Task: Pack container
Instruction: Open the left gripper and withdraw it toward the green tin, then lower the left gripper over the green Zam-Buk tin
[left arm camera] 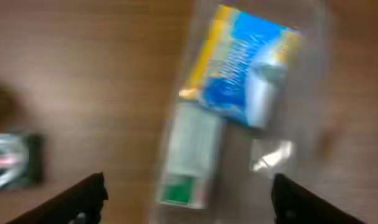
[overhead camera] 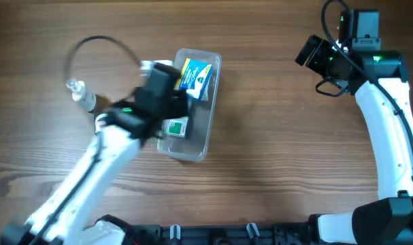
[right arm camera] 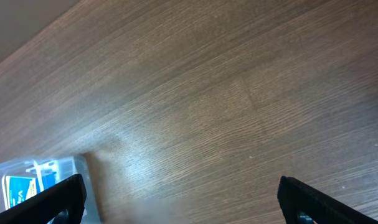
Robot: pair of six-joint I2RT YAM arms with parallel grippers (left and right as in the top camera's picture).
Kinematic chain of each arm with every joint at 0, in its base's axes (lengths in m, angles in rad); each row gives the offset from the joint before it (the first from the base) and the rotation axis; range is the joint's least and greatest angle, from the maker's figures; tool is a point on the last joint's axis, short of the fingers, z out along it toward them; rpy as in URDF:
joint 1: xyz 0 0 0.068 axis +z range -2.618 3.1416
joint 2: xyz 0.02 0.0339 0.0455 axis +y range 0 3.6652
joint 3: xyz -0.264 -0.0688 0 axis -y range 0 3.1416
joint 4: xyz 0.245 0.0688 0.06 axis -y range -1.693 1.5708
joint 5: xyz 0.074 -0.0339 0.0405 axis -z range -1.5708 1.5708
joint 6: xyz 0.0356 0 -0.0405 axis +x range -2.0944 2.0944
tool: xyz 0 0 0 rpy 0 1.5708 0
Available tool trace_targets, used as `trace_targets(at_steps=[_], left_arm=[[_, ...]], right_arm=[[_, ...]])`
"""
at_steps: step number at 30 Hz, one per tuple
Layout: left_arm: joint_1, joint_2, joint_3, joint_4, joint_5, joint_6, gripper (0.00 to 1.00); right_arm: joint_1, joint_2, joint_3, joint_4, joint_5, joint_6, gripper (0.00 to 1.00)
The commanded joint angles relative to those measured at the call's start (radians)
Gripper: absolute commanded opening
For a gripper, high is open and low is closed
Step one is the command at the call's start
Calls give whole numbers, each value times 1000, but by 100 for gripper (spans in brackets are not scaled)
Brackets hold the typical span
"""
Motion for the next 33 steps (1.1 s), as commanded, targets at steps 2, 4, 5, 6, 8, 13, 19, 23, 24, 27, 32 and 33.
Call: trace_targets(at_steps=[2, 4, 5, 6, 8, 13, 19, 23, 24, 27, 32, 33], left_arm=[[304, -54, 11, -130, 134, 82, 88], [390, -32, 11, -174, 200, 122, 86], [410, -23, 11, -186, 198, 123, 86], [430, -10, 11, -193, 196, 135, 85], [437, 10, 10, -198, 164, 153, 85], [441, 60, 8, -217, 45, 143, 81], [441, 187, 8, -217, 18, 111, 83], [442, 278, 8, -205, -57, 31, 84], [441, 296, 8, -191, -80, 31, 86], [446, 335, 8, -153, -115, 31, 89], [451, 346, 8, -104, -121, 58, 92], [455, 349, 8, -92, -121, 73, 93]], right_arm=[[1, 10, -2, 1, -13, 1, 100], [1, 10, -2, 1, -13, 1, 100], [1, 10, -2, 1, -13, 1, 100], [1, 10, -2, 1, -13, 1, 100], [1, 10, -2, 1, -13, 1, 100], [1, 10, -2, 1, -13, 1, 100], [1, 10, -2, 1, -13, 2, 100], [1, 10, -2, 1, -13, 1, 100], [1, 10, -2, 1, -13, 1, 100], [1, 10, -2, 1, -13, 1, 100], [1, 10, -2, 1, -13, 1, 100], [1, 10, -2, 1, -13, 1, 100]])
